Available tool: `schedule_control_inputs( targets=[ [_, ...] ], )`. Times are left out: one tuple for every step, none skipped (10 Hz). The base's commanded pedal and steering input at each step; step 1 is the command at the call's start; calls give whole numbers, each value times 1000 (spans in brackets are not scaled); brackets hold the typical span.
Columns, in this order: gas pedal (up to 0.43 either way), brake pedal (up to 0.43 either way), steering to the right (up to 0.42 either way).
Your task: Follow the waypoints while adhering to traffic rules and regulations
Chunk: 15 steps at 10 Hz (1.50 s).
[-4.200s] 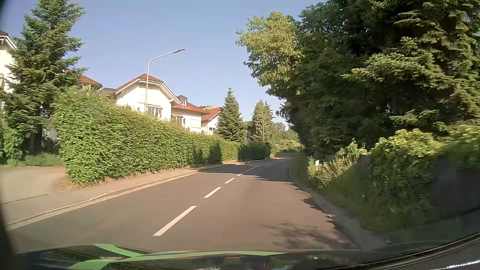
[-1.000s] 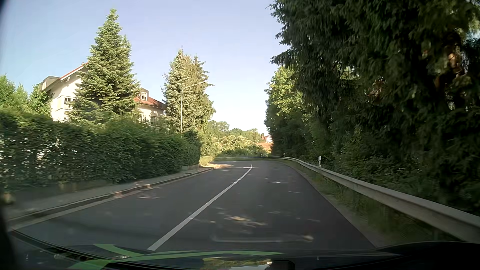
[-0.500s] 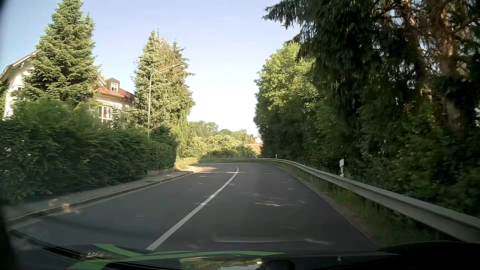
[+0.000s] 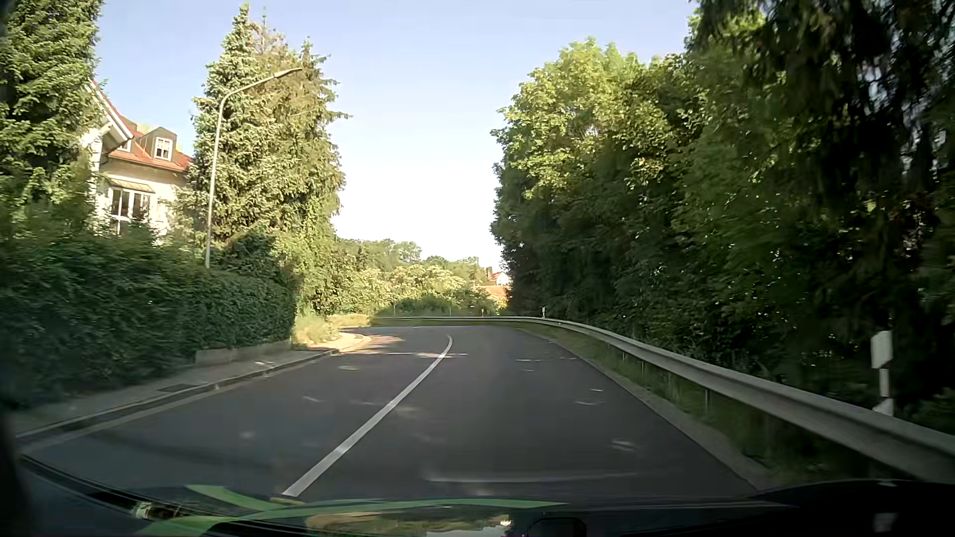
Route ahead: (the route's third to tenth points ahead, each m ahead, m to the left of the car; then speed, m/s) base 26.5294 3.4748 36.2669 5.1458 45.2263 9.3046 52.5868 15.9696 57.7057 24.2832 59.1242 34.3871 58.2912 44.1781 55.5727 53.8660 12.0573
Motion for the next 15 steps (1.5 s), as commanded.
schedule_control_inputs(
  targets=[
    [209, 0, 2],
    [197, 0, 2],
    [189, 0, 1],
    [169, 0, -1],
    [130, 0, -3],
    [67, 0, -6],
    [47, 0, -9],
    [47, 0, -13],
    [47, 0, -14],
    [47, 0, -14],
    [47, 0, -14],
    [47, 0, -15],
    [59, 0, -17],
    [59, 0, -21],
    [59, 0, -23]
  ],
)
